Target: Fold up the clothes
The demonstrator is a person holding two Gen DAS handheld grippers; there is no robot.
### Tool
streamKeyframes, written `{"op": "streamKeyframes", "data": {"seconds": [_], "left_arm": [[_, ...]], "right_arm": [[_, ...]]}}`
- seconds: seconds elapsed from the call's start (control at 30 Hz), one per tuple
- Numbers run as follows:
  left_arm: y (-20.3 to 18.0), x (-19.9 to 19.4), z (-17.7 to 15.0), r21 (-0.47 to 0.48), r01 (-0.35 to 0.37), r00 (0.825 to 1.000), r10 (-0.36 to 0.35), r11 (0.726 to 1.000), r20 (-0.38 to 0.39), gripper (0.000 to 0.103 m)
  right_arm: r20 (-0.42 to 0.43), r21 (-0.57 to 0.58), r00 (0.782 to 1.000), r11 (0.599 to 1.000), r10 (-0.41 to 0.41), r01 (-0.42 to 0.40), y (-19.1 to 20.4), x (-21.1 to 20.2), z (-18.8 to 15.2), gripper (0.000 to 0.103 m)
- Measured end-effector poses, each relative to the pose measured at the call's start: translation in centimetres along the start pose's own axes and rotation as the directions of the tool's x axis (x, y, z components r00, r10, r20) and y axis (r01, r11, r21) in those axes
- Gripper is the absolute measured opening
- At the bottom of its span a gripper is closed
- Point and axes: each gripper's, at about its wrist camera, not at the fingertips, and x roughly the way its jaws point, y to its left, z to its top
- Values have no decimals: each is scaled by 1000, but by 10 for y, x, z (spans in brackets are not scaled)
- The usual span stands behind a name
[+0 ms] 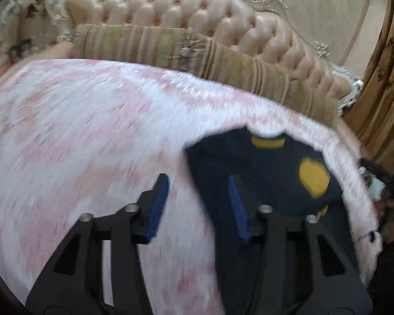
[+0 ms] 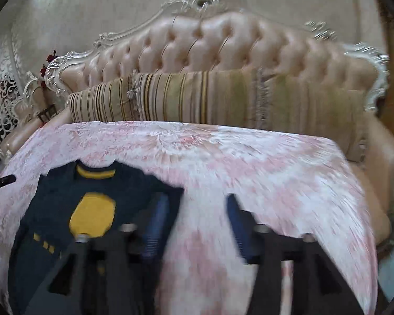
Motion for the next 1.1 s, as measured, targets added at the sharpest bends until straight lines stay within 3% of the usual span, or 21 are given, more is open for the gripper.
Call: {"op": "streamKeyframes", "data": {"seconds": [0.07, 0.13, 0.2, 0.27, 0.4, 0.47, 0.73, 0.77, 0.9, 1.0, 1.1], "left_arm": [[-18, -11, -32, 55, -62, 997, 59, 997, 56, 58], [-38, -7, -55, 125, -105, 993, 97, 987, 68, 58], [-48, 5, -64, 169, -137, 990, 132, 976, 41, 58], [-51, 17, -64, 189, -164, 986, 165, 968, 10, 58], [-52, 42, -59, 214, -206, 972, 225, 955, -67, 54], [-47, 47, -53, 166, -164, 981, 179, 972, -81, 39], [-37, 55, -45, 34, -94, 993, 96, 995, -66, 34], [-34, 56, -44, 16, -74, 995, 75, 997, -71, 20], [-20, 52, -47, -90, -27, 997, 20, 996, -77, 19], [-19, 50, -49, -113, -19, 997, 10, 993, -74, 19], [-21, 50, -49, -104, -24, 997, 16, 994, -69, 22]], "right_arm": [[28, -25, 998, 998, -60, 61, 10, -20, -35, 59], [6, 20, 999, 999, -41, 41, 9, -27, -59, 59], [-42, 73, 999, 997, -14, 17, 7, -29, -78, 59], [-84, 89, 996, 995, -35, 42, 6, -31, -88, 59], [-83, 61, 995, 996, -58, 63, 10, -44, -101, 59], [-84, 51, 993, 995, -83, 87, 12, -45, -102, 59], [-99, 11, 992, 996, -83, 84, 28, -27, -94, 59], [-101, 4, 991, 996, -83, 84, 31, -24, -93, 59], [-99, -1, 988, 992, -122, 122, 32, -16, -87, 59], [-116, 33, 981, 986, -158, 163, 18, -11, -85, 59], [-106, 9, 985, 990, -140, 141, 18, -10, -81, 59]]}}
